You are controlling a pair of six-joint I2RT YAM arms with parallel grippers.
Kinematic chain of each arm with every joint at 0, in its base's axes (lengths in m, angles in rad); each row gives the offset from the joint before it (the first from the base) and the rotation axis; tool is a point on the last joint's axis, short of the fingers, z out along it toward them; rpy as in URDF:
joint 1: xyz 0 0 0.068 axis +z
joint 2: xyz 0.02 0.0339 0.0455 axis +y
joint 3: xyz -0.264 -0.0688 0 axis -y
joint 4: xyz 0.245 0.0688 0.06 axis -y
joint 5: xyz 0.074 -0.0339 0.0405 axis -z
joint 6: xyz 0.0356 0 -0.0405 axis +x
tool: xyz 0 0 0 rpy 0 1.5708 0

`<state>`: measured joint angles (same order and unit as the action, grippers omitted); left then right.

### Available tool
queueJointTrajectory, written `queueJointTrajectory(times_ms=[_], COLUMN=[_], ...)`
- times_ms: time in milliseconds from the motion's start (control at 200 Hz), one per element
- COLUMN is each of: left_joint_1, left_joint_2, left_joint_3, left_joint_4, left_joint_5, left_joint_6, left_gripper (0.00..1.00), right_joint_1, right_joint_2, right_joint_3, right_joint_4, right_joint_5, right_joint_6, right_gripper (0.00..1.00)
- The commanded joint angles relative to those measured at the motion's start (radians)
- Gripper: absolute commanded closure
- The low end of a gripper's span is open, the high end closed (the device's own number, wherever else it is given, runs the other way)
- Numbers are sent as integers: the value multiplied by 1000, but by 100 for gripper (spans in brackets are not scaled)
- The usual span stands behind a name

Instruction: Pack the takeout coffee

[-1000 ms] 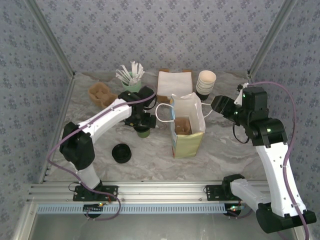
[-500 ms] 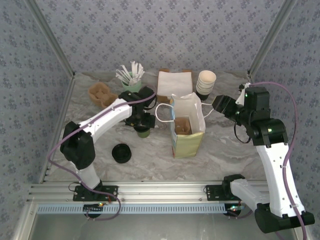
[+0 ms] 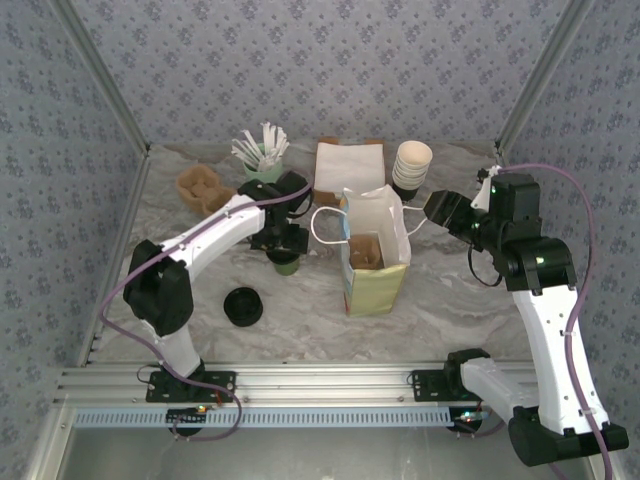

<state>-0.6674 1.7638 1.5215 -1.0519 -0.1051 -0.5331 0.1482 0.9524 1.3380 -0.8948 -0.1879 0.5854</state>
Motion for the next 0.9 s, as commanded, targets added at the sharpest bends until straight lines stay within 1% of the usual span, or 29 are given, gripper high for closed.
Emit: queueJointTrajectory(times_ms=[0, 170, 510, 735, 900], left_joint_1=[9, 11, 15, 14, 15], left_joint_2=[14, 17, -3, -56, -111], left_joint_3=[24, 17, 22, 95, 202], left_joint_4=[-24, -19, -33, -120, -241], left_joint_5=[0, 26, 28, -2, -58], left_joint_6=[-1, 7, 13, 39, 50], left_gripper=[21, 25, 28, 31, 33], right_joint_1=[-9, -10, -13, -10, 11], right_joint_2=[-6, -4, 15, 28, 46], right_joint_3=[0, -9, -26, -83, -121], right_joint_4=[-2, 3, 8, 28, 57], right_joint_5=[-18, -25, -50, -90, -140], right_joint_6=[-17, -18, -24, -20, -19], right_gripper=[35, 36, 35, 36, 36])
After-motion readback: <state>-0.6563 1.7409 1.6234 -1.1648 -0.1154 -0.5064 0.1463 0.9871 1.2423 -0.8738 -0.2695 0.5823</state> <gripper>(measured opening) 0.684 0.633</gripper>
